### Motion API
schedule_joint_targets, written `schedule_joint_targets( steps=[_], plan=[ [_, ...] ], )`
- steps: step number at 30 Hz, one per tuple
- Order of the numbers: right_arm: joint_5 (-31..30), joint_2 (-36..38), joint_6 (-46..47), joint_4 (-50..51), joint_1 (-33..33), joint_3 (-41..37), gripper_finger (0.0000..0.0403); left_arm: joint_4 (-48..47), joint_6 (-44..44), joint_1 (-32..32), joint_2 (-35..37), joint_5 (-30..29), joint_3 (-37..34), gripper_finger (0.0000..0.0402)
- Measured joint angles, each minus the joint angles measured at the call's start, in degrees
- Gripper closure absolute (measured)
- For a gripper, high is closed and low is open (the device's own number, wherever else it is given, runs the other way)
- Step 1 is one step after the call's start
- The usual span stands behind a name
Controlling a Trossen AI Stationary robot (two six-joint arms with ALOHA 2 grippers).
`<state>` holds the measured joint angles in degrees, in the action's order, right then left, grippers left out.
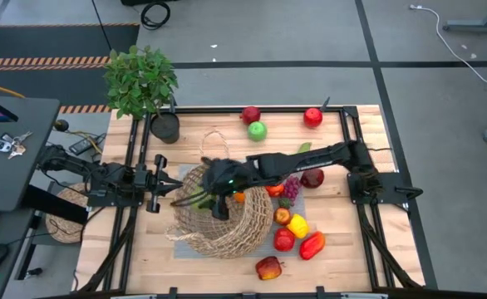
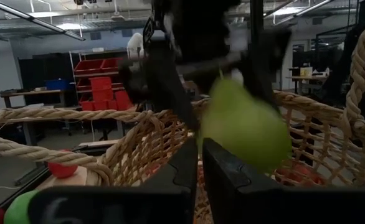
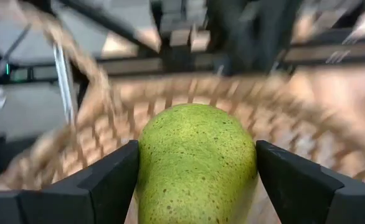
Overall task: Build produce basket
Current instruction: Put the pear into the brown basket
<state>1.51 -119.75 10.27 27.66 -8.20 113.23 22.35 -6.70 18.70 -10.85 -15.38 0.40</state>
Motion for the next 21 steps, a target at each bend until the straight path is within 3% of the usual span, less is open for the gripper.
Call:
schedule_joint_targets(
  steps=[7,21],
  plan=[
    [6.80,-4.97,0.02,8.72,0.87,6.59,0.0087,0.00,0.00,0.00,0.00,-0.02,0.00,0.0376],
    [6.71,-6.00,-3.29,18.39,1.65,6.73,0.0087,-0.04,0.00,0.00,-0.02,-0.02,0.00,0.0366]
  ],
)
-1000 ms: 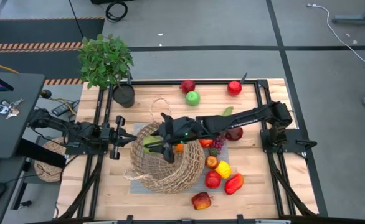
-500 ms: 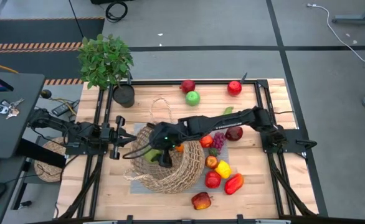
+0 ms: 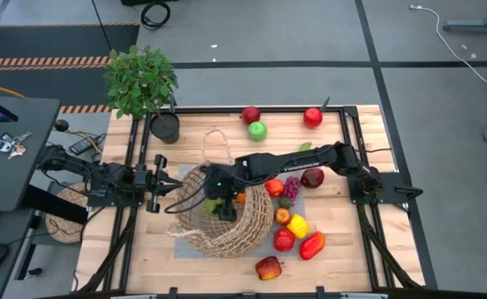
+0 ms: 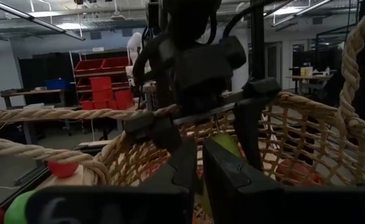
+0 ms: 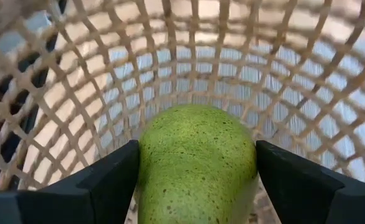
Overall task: Build produce basket
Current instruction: Put the pear into the brown basket, then put the cucumber into the brown basket
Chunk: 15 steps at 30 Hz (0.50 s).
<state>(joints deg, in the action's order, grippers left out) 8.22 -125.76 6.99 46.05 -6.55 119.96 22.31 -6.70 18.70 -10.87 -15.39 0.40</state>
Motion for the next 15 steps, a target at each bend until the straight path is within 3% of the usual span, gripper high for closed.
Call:
schedule_joint_targets(
  steps=[5,12,15],
  plan=[
    [-1.38,0.16,-1.60,0.24,-0.11,0.07,0.0082,0.04,0.00,0.01,0.02,-0.01,0.00,0.0371],
    [-1.62,0.38,-0.69,-0.67,0.20,0.07,0.0016,0.04,0.00,0.01,0.02,-0.01,0.00,0.0371],
    [-3.39,1.53,-0.64,-2.07,0.26,0.05,0.0008,0.04,0.00,0.02,0.00,-0.01,0.00,0.0367]
  ],
)
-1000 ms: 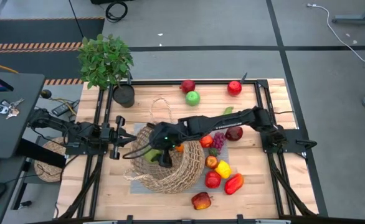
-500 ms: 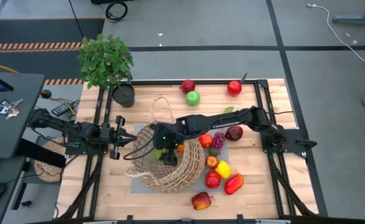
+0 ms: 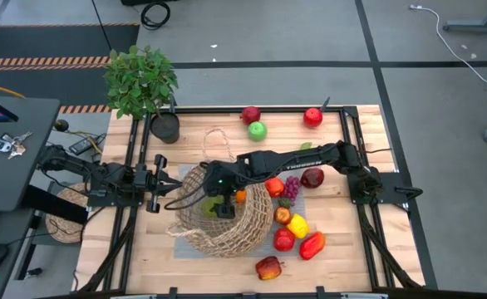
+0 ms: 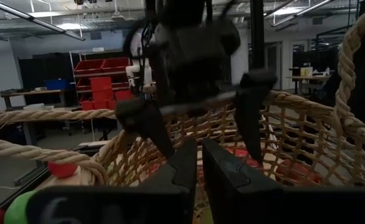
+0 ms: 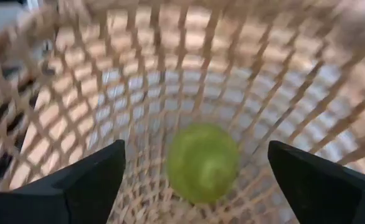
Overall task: Build produce basket
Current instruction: Put the cucumber into the brown basket
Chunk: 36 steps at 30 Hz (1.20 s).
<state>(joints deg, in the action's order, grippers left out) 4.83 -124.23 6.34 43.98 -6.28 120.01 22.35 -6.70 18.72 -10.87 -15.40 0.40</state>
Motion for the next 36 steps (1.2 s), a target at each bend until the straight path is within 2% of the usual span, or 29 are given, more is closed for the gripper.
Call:
schedule_joint_targets(
  steps=[6,11,17,21,26,32,36],
  plan=[
    [-5.36,4.52,-1.90,-1.85,0.65,0.00,0.0027,-0.02,0.00,-0.02,0.02,0.00,0.00,0.0370],
    [-9.41,11.62,-2.41,-1.63,1.48,0.07,0.0029,-0.02,-0.01,-0.02,0.01,0.00,0.00,0.0373],
    [-16.86,18.59,-5.80,3.97,2.59,0.07,0.0030,0.00,0.00,-0.02,0.01,0.00,0.00,0.0365],
    [-18.11,20.16,-4.85,8.08,3.75,-0.14,0.0030,0.00,0.00,0.00,0.00,0.00,0.00,0.0369],
    [-18.60,21.67,-4.65,6.41,4.11,-7.80,0.0030,0.00,0.00,-0.02,0.02,0.00,0.00,0.0375],
    [-18.46,25.16,-4.20,-3.28,5.28,-16.93,0.0030,0.00,-0.02,-0.02,0.02,0.00,0.00,0.0373],
    [-18.80,27.30,-2.60,-2.26,5.22,-20.00,0.0030,0.00,0.00,-0.02,0.02,0.00,0.00,0.0368]
  ],
)
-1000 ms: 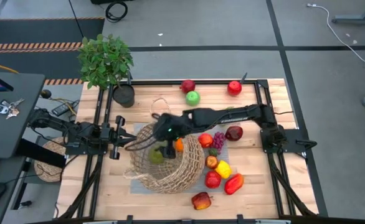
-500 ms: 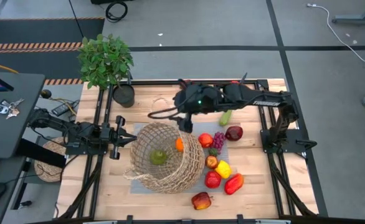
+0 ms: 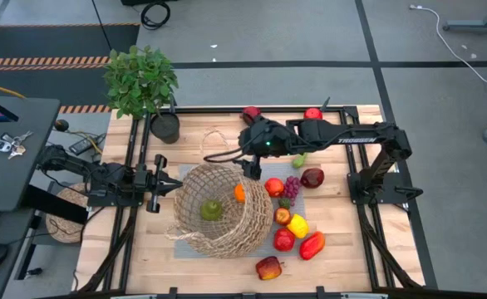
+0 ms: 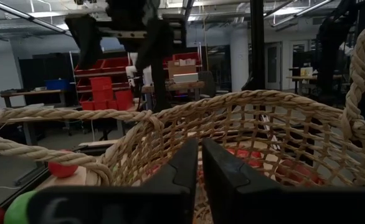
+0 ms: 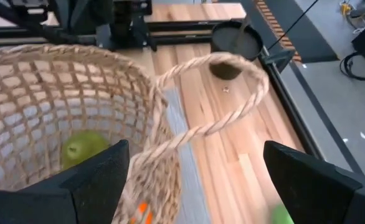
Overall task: Build produce basket
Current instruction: Put the cucumber into the brown basket
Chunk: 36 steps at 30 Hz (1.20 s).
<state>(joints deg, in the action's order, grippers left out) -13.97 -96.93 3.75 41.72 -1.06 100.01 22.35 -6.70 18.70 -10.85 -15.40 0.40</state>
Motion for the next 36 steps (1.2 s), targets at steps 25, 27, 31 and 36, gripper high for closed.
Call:
schedule_joint_targets(
  steps=[25,27,31,36],
  plan=[
    [1.72,22.59,6.28,-16.78,5.80,-31.10,0.0030,0.00,0.00,0.01,0.00,0.00,0.00,0.0368],
    [-0.46,24.43,7.75,-15.61,6.97,-32.86,0.0030,0.02,0.00,0.00,-0.01,0.00,0.00,0.0371],
    [-2.91,26.08,11.31,-9.54,10.34,-36.45,0.0030,0.02,0.00,-0.01,-0.01,0.01,0.00,0.0373],
    [-6.11,27.33,15.99,-7.19,14.21,-41.22,0.0030,0.02,0.00,0.01,0.00,0.02,0.00,0.0367]
  ],
)
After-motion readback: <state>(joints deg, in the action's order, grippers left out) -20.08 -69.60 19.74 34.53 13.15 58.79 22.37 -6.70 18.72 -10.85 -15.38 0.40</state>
